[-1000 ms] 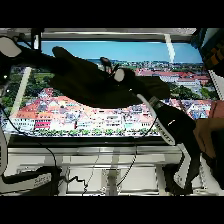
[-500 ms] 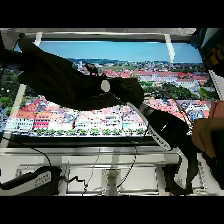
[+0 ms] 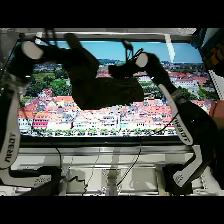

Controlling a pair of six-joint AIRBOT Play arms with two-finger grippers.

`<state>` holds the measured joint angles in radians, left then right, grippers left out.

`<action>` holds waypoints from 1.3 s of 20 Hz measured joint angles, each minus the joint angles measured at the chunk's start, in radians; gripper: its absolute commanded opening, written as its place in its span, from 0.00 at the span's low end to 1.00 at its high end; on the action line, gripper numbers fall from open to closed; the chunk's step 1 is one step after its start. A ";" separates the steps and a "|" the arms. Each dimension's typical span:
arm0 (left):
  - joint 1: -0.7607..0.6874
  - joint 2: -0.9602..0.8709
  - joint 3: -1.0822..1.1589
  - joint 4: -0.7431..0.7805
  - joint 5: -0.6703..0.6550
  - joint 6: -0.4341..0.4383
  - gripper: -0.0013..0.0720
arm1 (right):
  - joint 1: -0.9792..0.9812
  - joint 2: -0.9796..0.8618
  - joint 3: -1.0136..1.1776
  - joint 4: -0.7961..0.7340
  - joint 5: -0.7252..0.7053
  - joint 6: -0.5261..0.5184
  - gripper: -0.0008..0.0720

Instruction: Fold the clothes and pants, and hang the long-sleeved shirts on hangers.

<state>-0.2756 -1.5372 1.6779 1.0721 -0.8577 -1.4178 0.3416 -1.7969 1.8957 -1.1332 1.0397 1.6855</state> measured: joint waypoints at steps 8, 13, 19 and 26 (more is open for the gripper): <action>-0.350 -0.217 0.000 -0.030 0.355 -0.011 0.97 | -0.222 0.132 0.000 -0.047 0.071 -0.014 0.06; -0.393 -0.216 0.000 -0.027 0.407 -0.008 0.96 | -0.318 0.135 0.000 -0.109 0.145 -0.161 0.06; -0.312 -0.152 0.001 0.039 0.422 0.047 0.05 | -0.461 0.050 -0.003 0.113 0.277 -0.261 0.18; -0.200 -0.220 0.001 0.175 0.425 -0.058 0.04 | -0.492 -0.016 -0.004 0.321 0.321 -0.309 0.18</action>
<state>-0.4755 -1.7573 1.6787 1.2476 -0.4328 -1.4754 -0.1509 -1.8126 1.8915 -0.8124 1.3609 1.3769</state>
